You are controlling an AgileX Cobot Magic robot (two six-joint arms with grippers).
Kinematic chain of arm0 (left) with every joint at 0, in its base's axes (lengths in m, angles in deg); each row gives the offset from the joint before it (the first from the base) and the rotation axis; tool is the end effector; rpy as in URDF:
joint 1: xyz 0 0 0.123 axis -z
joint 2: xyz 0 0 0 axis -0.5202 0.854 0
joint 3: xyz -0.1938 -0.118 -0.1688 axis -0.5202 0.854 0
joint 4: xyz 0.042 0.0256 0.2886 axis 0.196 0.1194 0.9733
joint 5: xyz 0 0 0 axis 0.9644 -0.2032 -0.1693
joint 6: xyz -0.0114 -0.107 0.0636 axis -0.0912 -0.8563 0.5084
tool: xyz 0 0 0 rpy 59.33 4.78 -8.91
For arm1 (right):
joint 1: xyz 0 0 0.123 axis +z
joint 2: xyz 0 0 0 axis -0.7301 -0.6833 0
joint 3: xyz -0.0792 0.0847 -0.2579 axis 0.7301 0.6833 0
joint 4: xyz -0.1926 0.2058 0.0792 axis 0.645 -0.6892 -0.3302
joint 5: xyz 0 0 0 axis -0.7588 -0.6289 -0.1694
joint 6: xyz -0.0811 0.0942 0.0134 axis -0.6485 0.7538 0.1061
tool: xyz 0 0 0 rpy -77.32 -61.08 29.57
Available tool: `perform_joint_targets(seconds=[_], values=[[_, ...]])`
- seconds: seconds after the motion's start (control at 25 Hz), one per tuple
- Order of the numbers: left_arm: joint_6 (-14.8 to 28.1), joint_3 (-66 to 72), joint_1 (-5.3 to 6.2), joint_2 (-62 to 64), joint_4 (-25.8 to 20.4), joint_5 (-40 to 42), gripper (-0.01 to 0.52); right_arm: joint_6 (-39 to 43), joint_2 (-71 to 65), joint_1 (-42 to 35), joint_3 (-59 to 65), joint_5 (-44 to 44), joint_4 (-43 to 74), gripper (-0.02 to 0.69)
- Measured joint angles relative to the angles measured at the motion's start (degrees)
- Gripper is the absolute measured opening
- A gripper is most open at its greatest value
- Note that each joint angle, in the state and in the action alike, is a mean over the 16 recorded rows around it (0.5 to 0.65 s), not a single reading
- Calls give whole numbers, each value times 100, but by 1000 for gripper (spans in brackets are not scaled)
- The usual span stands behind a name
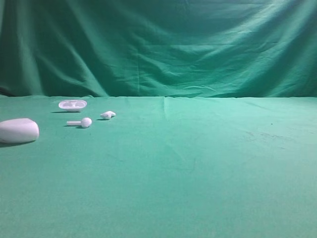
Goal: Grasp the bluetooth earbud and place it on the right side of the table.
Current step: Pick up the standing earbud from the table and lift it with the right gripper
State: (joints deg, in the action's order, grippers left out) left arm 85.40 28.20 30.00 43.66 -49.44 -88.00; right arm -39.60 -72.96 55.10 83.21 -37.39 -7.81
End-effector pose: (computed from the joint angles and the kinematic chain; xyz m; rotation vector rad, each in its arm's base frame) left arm 0.1295 0.0017 0.1680 -0.0233 1.8346 -0.0015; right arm 0.1261 0.0159 0.1580 -0.1872 1.9007 0.0350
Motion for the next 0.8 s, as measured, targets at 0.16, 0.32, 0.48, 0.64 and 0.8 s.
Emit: perform_joint_targets(seconds=[0.16,0.32,0.48,0.64,0.8], values=[[0,0,0,0,0,0,0,0,0,0,0,0,0,0],[0,0,0,0,0,0,0,-3,0,0,0,0,0,0],[0,0,0,0,0,0,0,-6,0,0,0,0,0,0],[0,0,0,0,0,0,0,-24,0,0,0,2,27,0],[0,0,0,0,0,0,0,-56,0,0,8,126,87,0]])
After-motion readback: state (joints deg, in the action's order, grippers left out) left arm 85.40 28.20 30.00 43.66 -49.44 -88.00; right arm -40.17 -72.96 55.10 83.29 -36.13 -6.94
